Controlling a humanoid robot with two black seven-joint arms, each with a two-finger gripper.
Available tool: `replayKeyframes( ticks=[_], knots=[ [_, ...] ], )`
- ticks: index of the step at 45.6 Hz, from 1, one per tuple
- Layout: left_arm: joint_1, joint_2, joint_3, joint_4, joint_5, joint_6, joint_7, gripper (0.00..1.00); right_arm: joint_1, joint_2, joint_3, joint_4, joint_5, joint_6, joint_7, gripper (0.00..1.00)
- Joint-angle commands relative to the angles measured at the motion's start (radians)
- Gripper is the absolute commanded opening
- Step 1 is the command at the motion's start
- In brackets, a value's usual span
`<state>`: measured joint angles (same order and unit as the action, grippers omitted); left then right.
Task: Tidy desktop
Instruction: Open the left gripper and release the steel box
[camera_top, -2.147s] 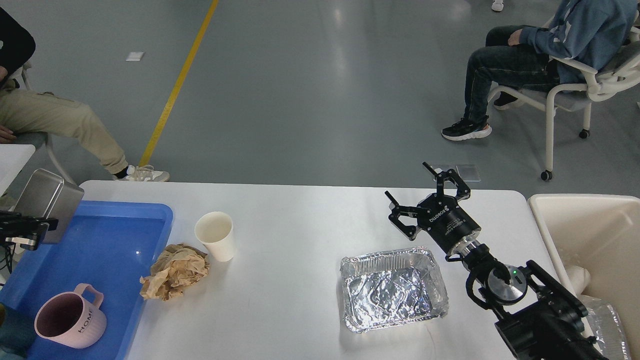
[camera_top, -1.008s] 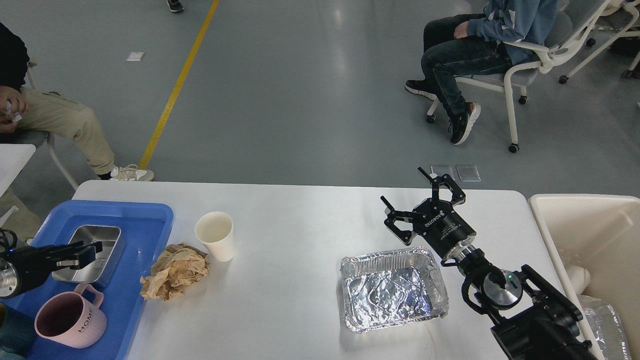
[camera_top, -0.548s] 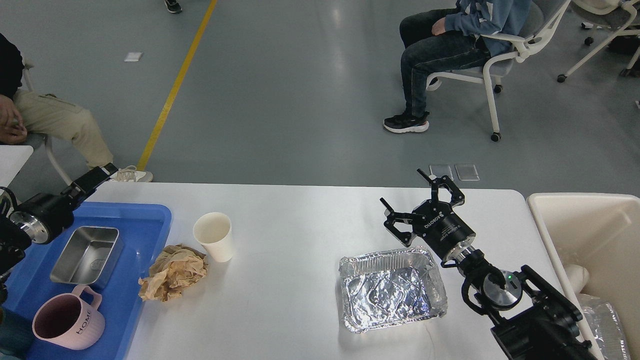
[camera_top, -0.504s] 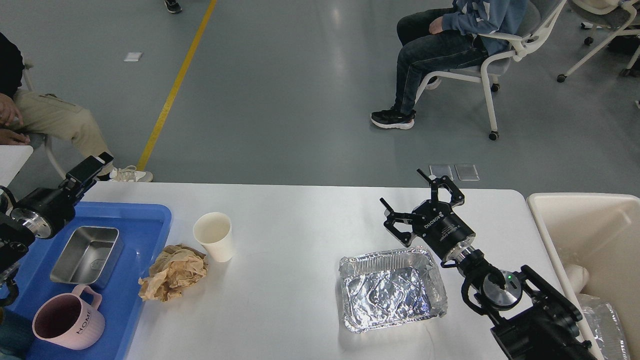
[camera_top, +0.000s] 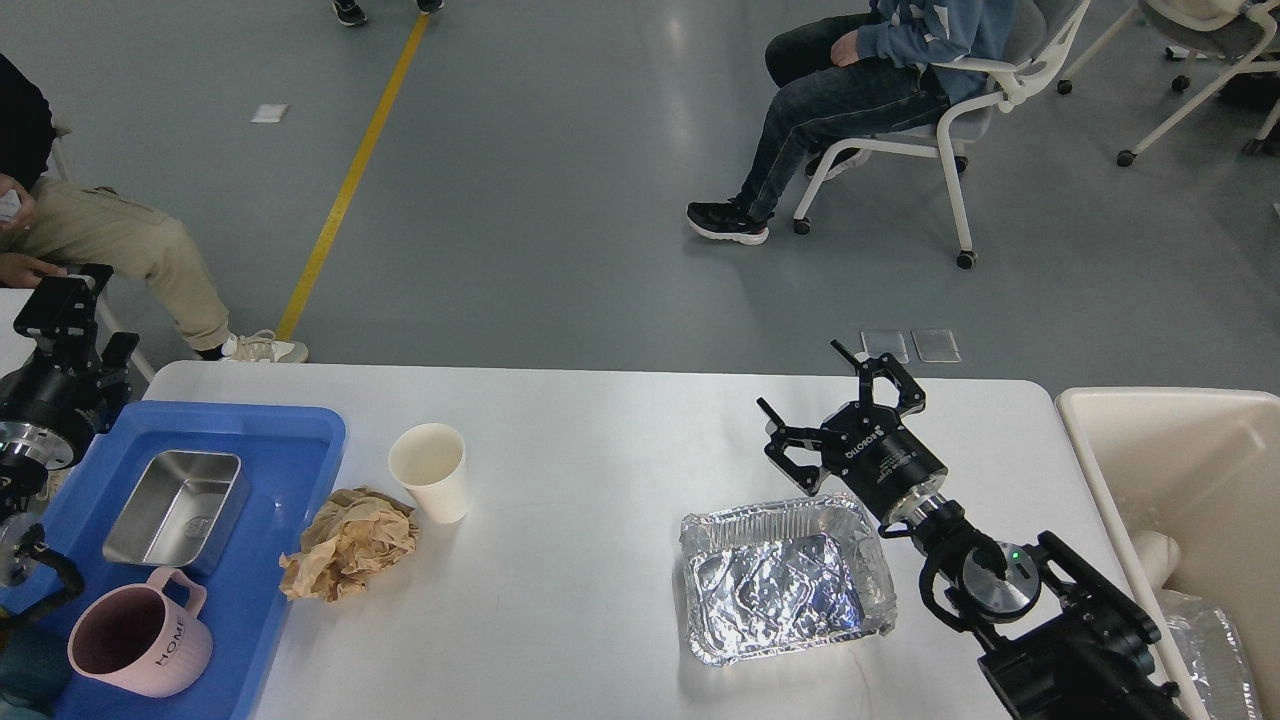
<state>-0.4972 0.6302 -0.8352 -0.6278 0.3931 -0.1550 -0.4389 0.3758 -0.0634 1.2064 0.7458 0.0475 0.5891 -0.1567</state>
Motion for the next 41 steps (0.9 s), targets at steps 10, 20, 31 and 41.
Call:
replayKeyframes(
  ticks=[10,20,31,41],
  knots=[
    [0.066,-0.033,-0.192,-0.001,-0.114,-0.193,0.088,0.96,0.000,0.002,0.001,-0.005,0.000,-0.002,0.002,1.00],
    [0.098,-0.084,-0.269,-0.001,-0.142,-0.268,0.109,0.97,-0.006,0.016,0.007,-0.003,0.000,0.000,0.009,1.00],
    [0.100,-0.124,-0.275,-0.001,-0.145,-0.274,0.086,0.97,-0.015,0.050,0.090,0.003,0.011,-0.002,0.011,1.00],
    [0.101,-0.092,-0.280,0.004,-0.142,-0.298,0.078,0.97,-0.015,0.057,0.156,-0.002,0.011,-0.003,0.011,1.00]
  ],
)
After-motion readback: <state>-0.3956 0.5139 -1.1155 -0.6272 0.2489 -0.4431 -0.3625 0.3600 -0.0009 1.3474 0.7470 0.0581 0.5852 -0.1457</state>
